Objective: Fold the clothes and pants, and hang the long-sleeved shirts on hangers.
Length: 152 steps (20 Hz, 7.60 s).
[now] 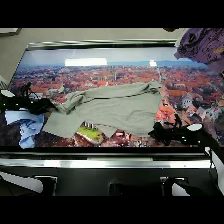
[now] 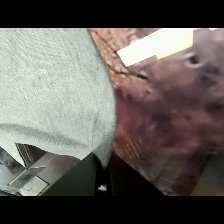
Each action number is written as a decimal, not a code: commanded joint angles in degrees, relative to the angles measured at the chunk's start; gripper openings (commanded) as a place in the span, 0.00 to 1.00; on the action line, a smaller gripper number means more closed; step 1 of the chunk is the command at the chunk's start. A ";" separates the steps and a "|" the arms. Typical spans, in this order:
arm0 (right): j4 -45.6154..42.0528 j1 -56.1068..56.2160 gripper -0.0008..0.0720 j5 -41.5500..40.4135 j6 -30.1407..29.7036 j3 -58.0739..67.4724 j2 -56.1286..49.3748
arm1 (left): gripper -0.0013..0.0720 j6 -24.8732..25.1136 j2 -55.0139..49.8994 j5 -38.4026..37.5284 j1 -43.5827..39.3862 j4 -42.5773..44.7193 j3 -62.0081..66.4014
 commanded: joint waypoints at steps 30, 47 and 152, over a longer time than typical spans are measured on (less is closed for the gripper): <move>-3.82 0.04 0.05 7.72 -1.46 70.36 7.93 | 0.04 -5.88 16.90 -3.61 -2.80 -22.93 42.23; -20.68 0.04 0.06 8.04 13.64 86.99 17.81 | 0.04 -16.61 44.41 8.55 -3.50 1.46 37.46; -12.85 -24.90 0.06 17.97 -14.34 17.84 -19.58 | 0.72 1.14 16.35 1.97 -3.43 -12.61 -31.30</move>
